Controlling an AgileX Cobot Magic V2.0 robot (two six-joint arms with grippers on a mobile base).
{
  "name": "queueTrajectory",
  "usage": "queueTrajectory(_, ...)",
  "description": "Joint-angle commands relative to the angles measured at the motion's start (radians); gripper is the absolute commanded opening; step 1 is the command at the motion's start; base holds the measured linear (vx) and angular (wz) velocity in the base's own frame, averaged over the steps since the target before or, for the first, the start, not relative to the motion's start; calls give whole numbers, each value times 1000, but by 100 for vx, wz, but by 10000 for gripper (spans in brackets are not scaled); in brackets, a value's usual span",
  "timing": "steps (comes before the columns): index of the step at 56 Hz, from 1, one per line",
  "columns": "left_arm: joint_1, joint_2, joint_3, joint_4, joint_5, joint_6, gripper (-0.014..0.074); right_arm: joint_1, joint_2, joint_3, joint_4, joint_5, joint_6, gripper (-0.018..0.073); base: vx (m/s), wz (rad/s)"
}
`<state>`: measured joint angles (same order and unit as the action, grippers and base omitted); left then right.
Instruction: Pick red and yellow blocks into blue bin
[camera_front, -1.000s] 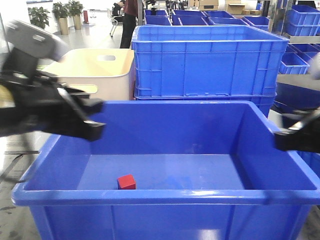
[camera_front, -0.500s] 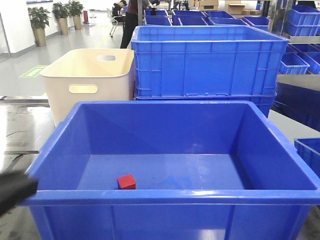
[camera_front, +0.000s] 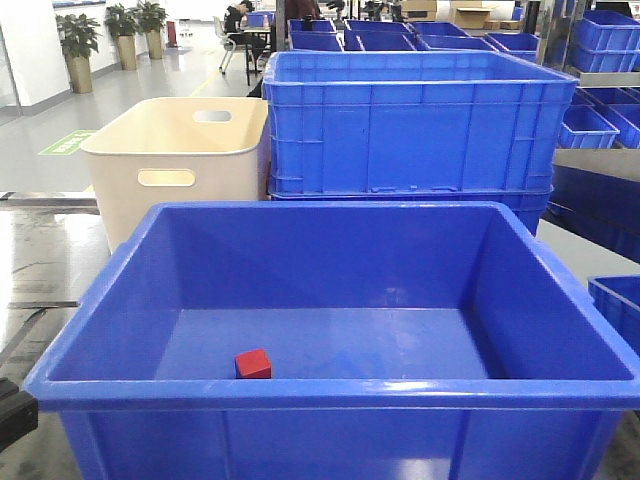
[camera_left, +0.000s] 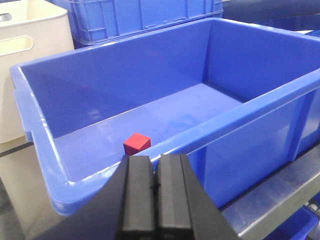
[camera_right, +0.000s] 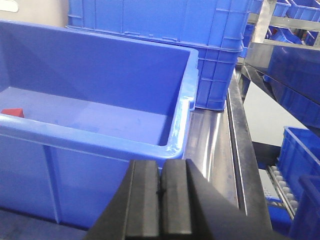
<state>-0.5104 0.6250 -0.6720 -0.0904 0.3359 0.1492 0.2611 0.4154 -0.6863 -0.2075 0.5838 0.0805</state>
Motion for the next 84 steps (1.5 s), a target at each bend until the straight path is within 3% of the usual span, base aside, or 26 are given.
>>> queueTrajectory(1,-3,-4,-24,-11,-88,-3,-6,-3,7,-28,-18,-80,-3,-11,0,0)
queueTrajectory(14,-3,-4,-14,-7,-93,-3,-6,-3,7,-28,-18,-80,-3,-11,0,0)
queueTrajectory(19,15,-23,22,62,-146,-1,-6,-3,7,-28,-18,-80,-3,-11,0,0)
queueTrajectory(39,334,-404,519,36,-380,-53,-6,-3,7,-28,-18,-80,-3,-11,0,0)
queueTrajectory(46,397,-547,655,20,-420,-53,-6,-3,7,-28,-18,-80,-3,-11,0,0)
queueTrajectory(49,408,-598,689,25,-427,-53,-6,-3,7,-28,-18,-80,-3,-11,0,0)
queueTrajectory(54,414,-663,682,33,-345,-52,-6,-3,7,-28,-18,-81,-3,-11,0,0)
queueTrajectory(84,413,-652,682,33,-336,-52,-6,-3,10,-28,-16,-73,-3,-11,0,0)
